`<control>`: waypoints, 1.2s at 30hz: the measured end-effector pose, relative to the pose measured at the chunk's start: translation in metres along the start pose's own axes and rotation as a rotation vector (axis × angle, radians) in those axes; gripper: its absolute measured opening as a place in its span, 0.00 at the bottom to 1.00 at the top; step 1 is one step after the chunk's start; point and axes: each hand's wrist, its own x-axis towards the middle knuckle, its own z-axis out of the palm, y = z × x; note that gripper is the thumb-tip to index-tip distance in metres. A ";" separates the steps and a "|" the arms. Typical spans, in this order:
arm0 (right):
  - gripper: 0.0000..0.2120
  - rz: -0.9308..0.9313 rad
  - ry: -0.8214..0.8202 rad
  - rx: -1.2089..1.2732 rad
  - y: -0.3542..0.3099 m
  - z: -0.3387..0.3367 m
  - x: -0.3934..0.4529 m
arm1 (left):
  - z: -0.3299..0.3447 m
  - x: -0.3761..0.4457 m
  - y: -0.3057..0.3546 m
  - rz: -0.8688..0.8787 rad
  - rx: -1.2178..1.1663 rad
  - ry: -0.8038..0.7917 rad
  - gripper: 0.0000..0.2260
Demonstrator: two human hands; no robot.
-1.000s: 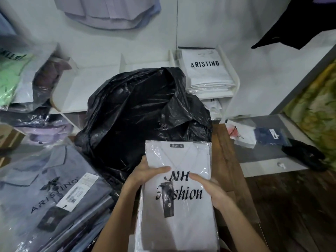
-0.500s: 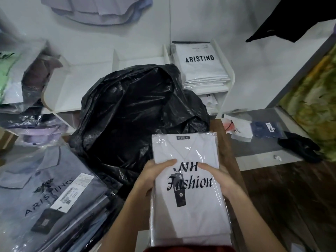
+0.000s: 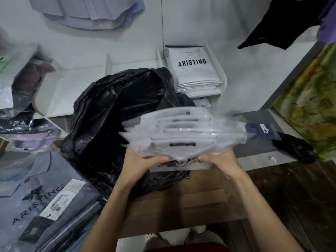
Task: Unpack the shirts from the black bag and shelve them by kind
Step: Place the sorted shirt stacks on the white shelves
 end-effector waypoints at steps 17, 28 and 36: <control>0.18 0.166 0.085 -0.141 0.015 0.002 0.040 | 0.029 0.021 -0.039 -0.273 -0.043 0.167 0.11; 0.25 -0.004 -0.006 -0.084 -0.087 0.021 0.164 | -0.001 0.124 0.055 -0.075 0.061 0.333 0.50; 0.32 -0.009 -0.032 -0.060 -0.158 0.095 0.288 | -0.090 0.249 0.107 -0.022 0.316 0.344 0.48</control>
